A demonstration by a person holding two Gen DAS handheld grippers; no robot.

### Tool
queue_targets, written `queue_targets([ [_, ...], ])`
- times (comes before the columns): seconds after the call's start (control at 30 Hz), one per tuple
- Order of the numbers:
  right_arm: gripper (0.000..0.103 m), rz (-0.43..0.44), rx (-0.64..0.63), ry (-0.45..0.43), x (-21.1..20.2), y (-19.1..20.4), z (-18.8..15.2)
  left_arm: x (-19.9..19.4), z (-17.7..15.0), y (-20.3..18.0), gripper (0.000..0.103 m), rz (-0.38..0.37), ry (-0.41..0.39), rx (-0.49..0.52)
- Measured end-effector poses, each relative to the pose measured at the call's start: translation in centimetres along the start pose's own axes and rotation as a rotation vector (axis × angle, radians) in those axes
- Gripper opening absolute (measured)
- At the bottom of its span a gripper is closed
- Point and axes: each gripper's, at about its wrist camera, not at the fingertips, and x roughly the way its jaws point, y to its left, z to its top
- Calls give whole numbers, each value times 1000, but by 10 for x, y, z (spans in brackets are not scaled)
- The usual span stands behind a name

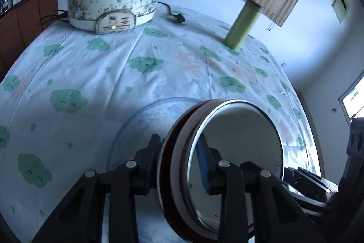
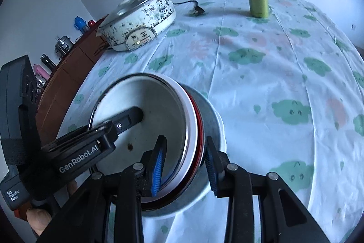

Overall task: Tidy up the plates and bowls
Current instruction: 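Lower the nested bowl stack onto the patterned plates with both tools, then open both tools and pull them back from the bowl stack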

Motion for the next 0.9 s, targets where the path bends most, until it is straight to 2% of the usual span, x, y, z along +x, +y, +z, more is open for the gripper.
queue_targets([
  [0.2,36,-5,6,-11,11,2,12,6,3,4,30,25,7,-4],
  [0.37,36,-7,-8,-59,15,8,10,5,5,6,42,66,-12,4],
  [0.5,36,11,11,-105,15,6,6,3,5,8,42,64,-26,0],
  [0.63,36,43,36,-149,16,1,4,0,5,3,42,97,-60,22],
  [0.77,39,69,61,-153,19,-3,2,0,4,2,42,106,-67,29],
  [0.9,41,76,57,-197,14,-4,-1,0,4,1,44,115,-72,39],
])
